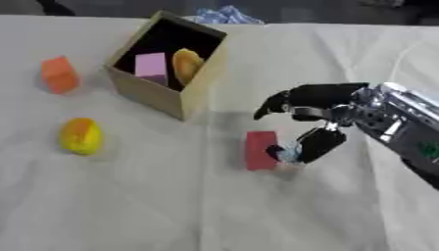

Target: Pick up objects on the table and place them in the box.

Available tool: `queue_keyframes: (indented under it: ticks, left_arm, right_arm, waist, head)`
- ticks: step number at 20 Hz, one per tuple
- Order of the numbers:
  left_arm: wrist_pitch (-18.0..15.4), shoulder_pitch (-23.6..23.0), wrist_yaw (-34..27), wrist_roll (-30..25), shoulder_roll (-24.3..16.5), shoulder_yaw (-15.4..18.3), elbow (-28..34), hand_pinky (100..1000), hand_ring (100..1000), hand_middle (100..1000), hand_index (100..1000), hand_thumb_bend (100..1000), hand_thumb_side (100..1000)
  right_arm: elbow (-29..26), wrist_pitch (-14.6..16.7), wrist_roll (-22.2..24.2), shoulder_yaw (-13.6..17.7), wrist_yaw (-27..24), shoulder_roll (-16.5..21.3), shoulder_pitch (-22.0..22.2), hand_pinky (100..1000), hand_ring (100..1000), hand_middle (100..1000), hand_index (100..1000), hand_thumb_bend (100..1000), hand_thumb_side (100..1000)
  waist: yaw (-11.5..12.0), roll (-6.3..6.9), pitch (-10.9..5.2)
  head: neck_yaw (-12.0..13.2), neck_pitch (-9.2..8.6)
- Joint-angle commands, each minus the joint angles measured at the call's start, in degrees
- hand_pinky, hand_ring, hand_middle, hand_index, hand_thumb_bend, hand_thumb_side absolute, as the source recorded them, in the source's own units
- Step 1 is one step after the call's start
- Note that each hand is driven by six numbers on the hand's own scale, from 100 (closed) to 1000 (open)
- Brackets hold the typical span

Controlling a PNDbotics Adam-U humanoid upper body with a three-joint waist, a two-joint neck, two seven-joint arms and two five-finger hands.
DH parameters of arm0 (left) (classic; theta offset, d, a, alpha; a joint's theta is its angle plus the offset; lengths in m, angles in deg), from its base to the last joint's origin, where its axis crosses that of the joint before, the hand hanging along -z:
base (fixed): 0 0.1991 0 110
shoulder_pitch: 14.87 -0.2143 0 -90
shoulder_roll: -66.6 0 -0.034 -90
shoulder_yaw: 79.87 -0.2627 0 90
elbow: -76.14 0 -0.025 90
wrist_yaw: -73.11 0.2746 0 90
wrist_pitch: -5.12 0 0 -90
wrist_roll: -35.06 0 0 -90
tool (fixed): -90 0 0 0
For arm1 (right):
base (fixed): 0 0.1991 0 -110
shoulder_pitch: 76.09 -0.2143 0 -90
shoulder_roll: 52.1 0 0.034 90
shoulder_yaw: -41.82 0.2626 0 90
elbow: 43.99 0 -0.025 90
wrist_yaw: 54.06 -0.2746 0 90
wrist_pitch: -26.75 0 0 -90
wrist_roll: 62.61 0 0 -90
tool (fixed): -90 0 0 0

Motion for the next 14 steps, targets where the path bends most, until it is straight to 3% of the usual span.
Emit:
queue_keyframes:
  ticks: [1, 14]
  left_arm:
    - [-0.1, 0.3, -0.2, -0.3, -0.5, 0.3, 1.2, 812, 599, 647, 808, 387, 694]
    - [-0.1, 0.4, -0.6, -0.4, -0.2, 0.2, 1.2, 812, 599, 645, 803, 384, 695]
  right_arm:
    - [0.5, 0.6, 0.7, 0.4, 0.4, 0.8, -0.2, 917, 949, 884, 939, 225, 572]
    - [1.5, 0.8, 3.5, -0.3, 1.0, -0.8, -0.4, 912, 946, 873, 930, 244, 579]
  waist:
    - [0.1, 0.20, -0.84]
    - [0.4, 0.23, -0.61]
  head:
    - [0.1, 0.02]
    - [0.0, -0.01]
